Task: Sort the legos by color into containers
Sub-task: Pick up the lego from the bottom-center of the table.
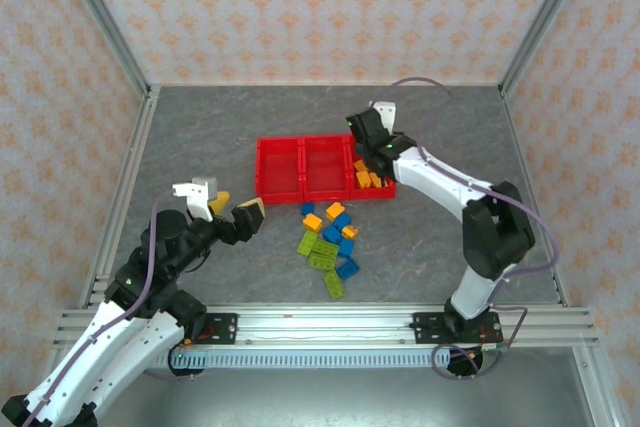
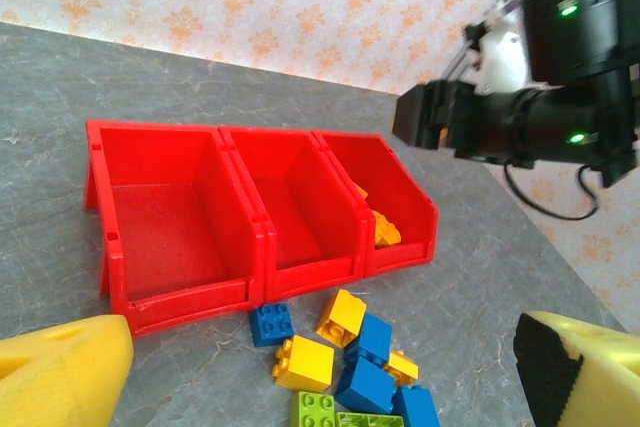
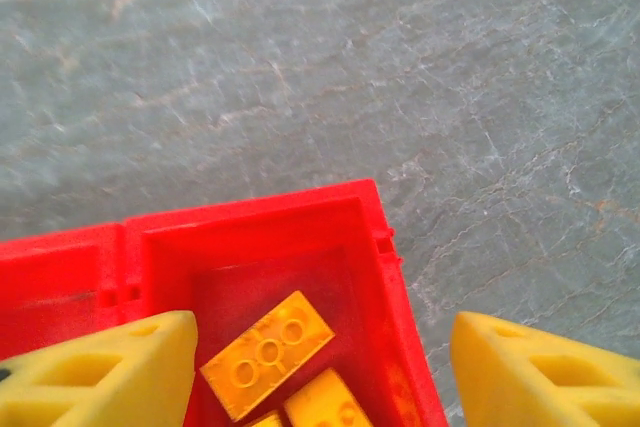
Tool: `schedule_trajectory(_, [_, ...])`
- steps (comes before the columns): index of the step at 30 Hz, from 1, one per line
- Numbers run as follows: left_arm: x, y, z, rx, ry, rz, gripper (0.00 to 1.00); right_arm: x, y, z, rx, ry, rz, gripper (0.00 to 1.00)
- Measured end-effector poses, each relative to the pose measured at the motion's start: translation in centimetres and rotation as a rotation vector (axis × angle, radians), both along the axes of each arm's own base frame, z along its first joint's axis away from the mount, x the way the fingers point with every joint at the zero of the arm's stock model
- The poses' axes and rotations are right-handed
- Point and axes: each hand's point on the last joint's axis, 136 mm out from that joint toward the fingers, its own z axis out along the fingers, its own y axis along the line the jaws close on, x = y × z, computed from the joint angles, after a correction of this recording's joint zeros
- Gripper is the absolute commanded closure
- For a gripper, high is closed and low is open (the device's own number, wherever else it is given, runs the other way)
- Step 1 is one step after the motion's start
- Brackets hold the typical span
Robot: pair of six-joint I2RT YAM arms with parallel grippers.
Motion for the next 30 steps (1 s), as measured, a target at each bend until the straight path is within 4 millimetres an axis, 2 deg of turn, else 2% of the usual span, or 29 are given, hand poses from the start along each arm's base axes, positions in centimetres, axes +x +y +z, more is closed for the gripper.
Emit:
schedule_trajectory(3, [0.0, 0.0, 0.0, 0.000, 0.000, 0.000, 0.01, -1.1, 0.0, 2.5, 0.070, -0.033, 0.011, 0.10])
schedule_trajectory(6, [0.0, 0.0, 0.0, -0.001, -0.001, 0.000, 0.01, -2.8, -0.5, 3.9, 0.120, -0.037, 0.020, 0.00])
schedule_trajectory(10, [0.0, 0.0, 0.0, -0.001, -0.001, 0.000, 0.01, -5.5, -1.0, 4.7, 0.185, -0.013, 0.049, 0.00])
schedule_trajectory(14, [0.0, 0.0, 0.0, -0.001, -0.001, -0.001, 0.01, -8.2, -1.0, 4.3, 0.242, 0.050, 0.093, 0.00])
schedule_trajectory(17, [0.0, 0.0, 0.0, -0.001, -0.001, -0.002, 0.01, -10.7, -0.9, 2.6, 0.281, 0.134, 0.137, 0.00])
schedule_trajectory(21, [0.0, -0.1, 0.0, -0.002, -0.001, -0.004, 0.01, -14.9, -0.3, -1.3, 0.311, 0.305, 0.199, 0.01])
schedule_trajectory(25, [0.0, -0.1, -0.1, 0.000, 0.003, -0.004, 0.01, -20.1, 1.4, -5.6, 0.331, 0.480, 0.235, 0.03])
schedule_trajectory(30, [0.2, -0.2, -0.4, 0.007, 0.015, -0.004, 0.01, -25.4, 2.1, -9.5, 0.398, 0.619, 0.156, 0.07])
